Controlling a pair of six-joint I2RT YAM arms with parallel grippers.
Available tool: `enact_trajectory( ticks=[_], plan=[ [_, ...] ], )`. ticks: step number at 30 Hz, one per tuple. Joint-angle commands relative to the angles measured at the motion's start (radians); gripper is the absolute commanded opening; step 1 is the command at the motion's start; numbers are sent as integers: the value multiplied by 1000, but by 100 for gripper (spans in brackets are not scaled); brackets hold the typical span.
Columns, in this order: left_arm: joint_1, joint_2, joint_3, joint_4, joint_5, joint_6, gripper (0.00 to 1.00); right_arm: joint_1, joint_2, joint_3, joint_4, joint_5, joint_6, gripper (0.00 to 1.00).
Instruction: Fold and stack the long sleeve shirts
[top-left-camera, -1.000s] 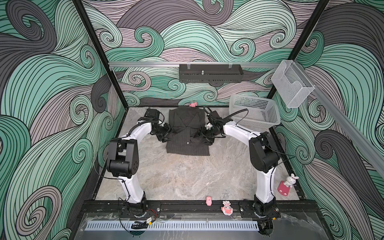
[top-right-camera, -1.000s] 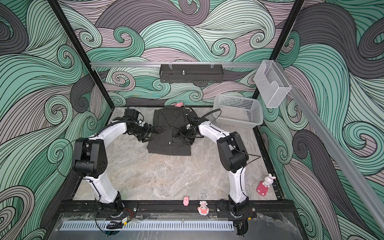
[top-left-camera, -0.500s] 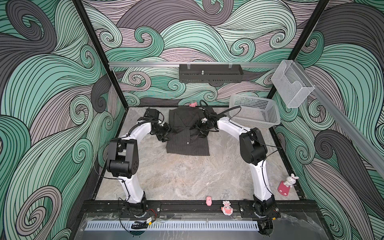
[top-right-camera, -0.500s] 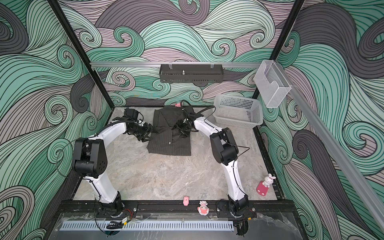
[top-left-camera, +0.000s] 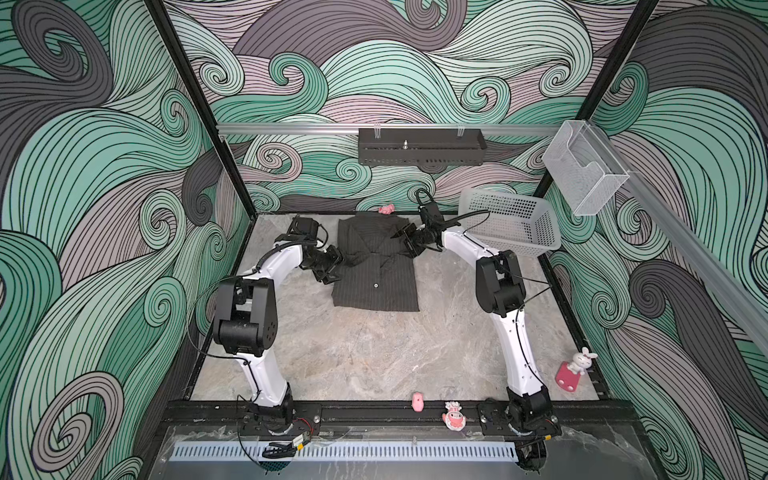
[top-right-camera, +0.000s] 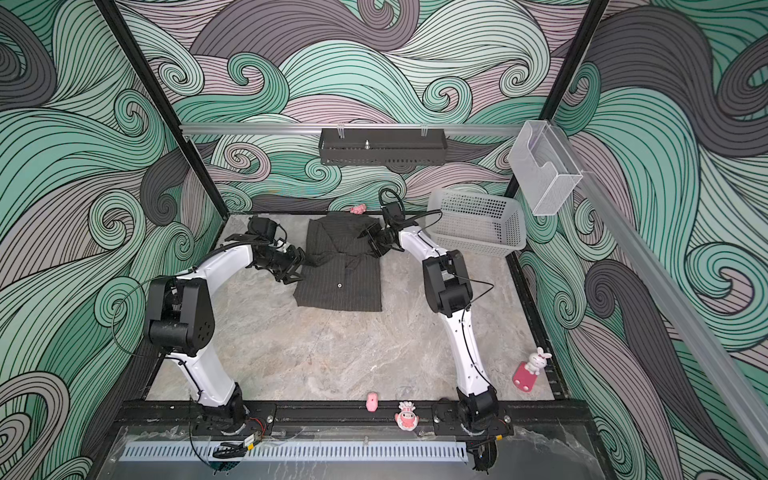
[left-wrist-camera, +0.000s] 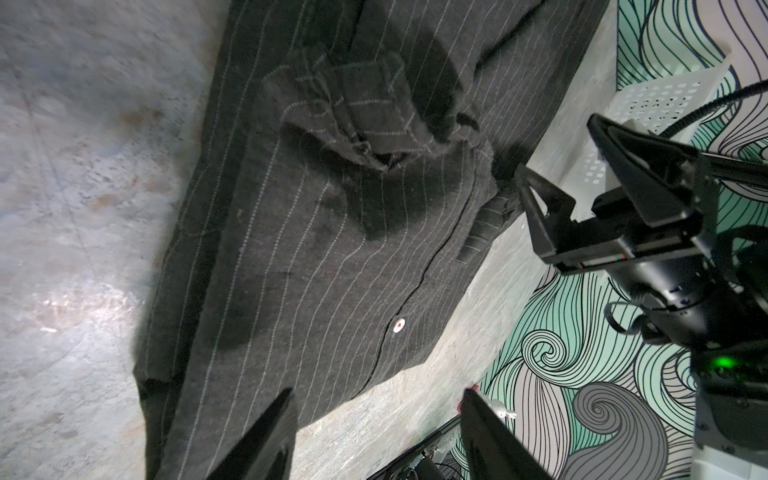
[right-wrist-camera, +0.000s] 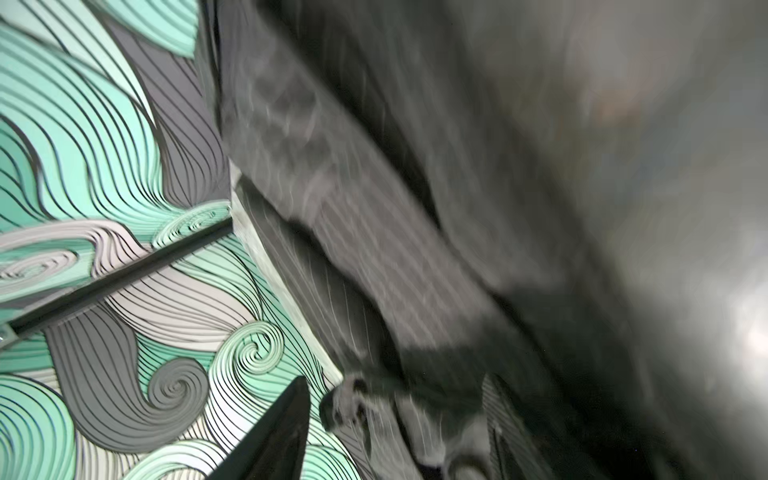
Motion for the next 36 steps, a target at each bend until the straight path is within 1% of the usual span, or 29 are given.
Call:
enact_trajectory(
  ticks=[1, 3, 5, 9, 11, 12, 13, 15, 18, 20, 24, 26, 29, 31, 34, 36],
  plan=[
    [-1, -39, 28, -22, 6, 7, 65, 6, 8, 32, -41, -7, -10, 66],
    [-4, -45, 22, -22, 5, 3, 65, 7, -4, 24, -38, -17, -25, 66],
    [-17, -52, 16, -19, 8, -1, 64, 9, -24, 33, -72, 2, -73, 66],
    [-77, -63, -7, 15, 5, -35, 63, 11, -10, 146, -228, 48, -255, 64],
    [-114, -61, -30, 62, 3, -67, 60, 15, 3, 189, -289, 77, -344, 60],
    [-133, -54, -42, 94, 2, -86, 59, 19, 13, 199, -302, 84, -379, 57],
    [-150, -40, -52, 123, 1, -105, 57, 23, 26, 208, -316, 87, -408, 51],
    [-169, 1, -64, 165, 5, -132, 52, 28, 61, 253, -367, 102, -457, 46],
    [-176, 61, -76, 215, 5, -150, 46, 34, 136, 340, -447, 92, -523, 35],
    [-174, 91, -68, 223, -4, -139, 45, 40, 170, 380, -485, 96, -570, 32],
    [-167, 154, -46, 221, -19, -110, 45, 49, 194, 373, -510, 123, -642, 25],
    [-159, 184, -45, 221, -18, -93, 45, 52, 201, 372, -540, 149, -676, 23],
    [-136, 218, -34, 187, -10, -44, 46, 58, 182, 339, -603, 201, -720, 22],
    [-115, 224, -23, 147, -14, -1, 49, 64, 130, 254, -604, 233, -742, 22],
    [-84, 231, 29, 42, -34, 80, 56, 83, 35, 95, -592, 270, -773, 22],
    [-66, 237, 70, -26, -54, 127, 59, 103, -47, -46, -551, 274, -782, 22]
  ],
)
